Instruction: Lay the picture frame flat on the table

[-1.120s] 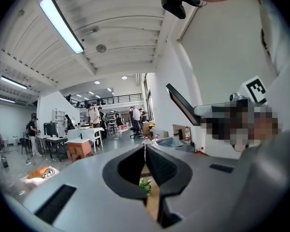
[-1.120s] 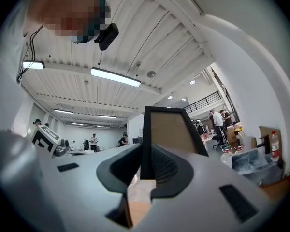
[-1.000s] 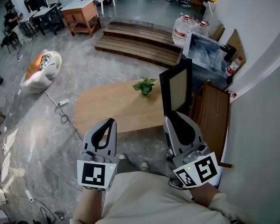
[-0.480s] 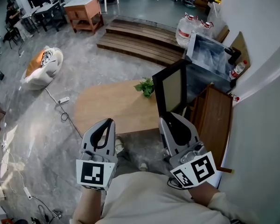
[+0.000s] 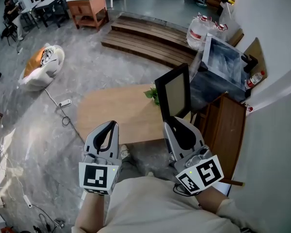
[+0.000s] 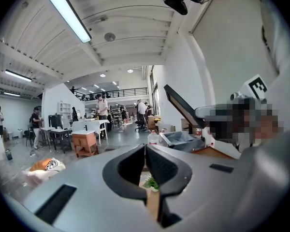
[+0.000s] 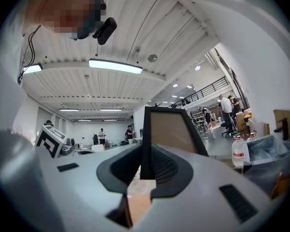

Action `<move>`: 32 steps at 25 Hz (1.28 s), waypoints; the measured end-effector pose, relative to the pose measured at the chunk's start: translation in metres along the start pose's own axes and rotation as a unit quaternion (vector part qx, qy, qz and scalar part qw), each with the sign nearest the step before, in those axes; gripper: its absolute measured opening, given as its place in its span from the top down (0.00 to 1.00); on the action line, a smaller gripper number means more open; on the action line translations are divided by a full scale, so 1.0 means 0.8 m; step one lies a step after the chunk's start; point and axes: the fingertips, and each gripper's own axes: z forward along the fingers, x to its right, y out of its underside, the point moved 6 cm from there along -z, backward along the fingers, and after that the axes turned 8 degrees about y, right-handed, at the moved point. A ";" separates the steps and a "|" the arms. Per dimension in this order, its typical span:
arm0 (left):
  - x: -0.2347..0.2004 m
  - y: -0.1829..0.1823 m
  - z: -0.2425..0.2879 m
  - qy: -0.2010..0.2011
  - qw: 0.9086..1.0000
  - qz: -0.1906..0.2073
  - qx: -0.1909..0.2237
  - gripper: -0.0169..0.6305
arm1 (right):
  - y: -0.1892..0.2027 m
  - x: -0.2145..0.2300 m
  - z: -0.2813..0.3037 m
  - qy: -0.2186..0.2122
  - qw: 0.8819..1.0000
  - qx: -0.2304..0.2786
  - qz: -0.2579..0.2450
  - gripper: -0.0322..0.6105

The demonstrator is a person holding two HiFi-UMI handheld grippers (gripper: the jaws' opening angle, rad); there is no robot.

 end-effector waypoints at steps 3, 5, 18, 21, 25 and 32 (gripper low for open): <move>-0.044 0.012 0.024 0.005 1.000 -0.007 -0.014 0.96 | 0.015 -0.003 0.048 0.005 1.000 -0.019 0.003 0.88; -0.077 0.019 0.040 0.009 1.000 -0.012 -0.023 0.96 | 0.025 -0.006 0.083 0.010 0.999 -0.035 0.003 0.88; -0.256 0.086 0.168 0.062 0.994 -0.045 -0.078 0.96 | 0.113 -0.001 0.292 0.077 0.986 -0.144 0.037 0.88; -0.285 0.106 0.193 0.076 0.992 -0.055 -0.089 0.96 | 0.137 0.002 0.332 0.101 0.980 -0.163 0.044 0.88; -0.317 0.138 0.226 0.074 0.990 -0.065 -0.103 0.96 | 0.172 0.010 0.372 0.117 0.974 -0.191 0.046 0.88; -0.340 0.210 0.273 0.058 0.988 -0.068 -0.128 0.96 | 0.263 0.036 0.412 0.117 0.958 -0.259 0.046 0.88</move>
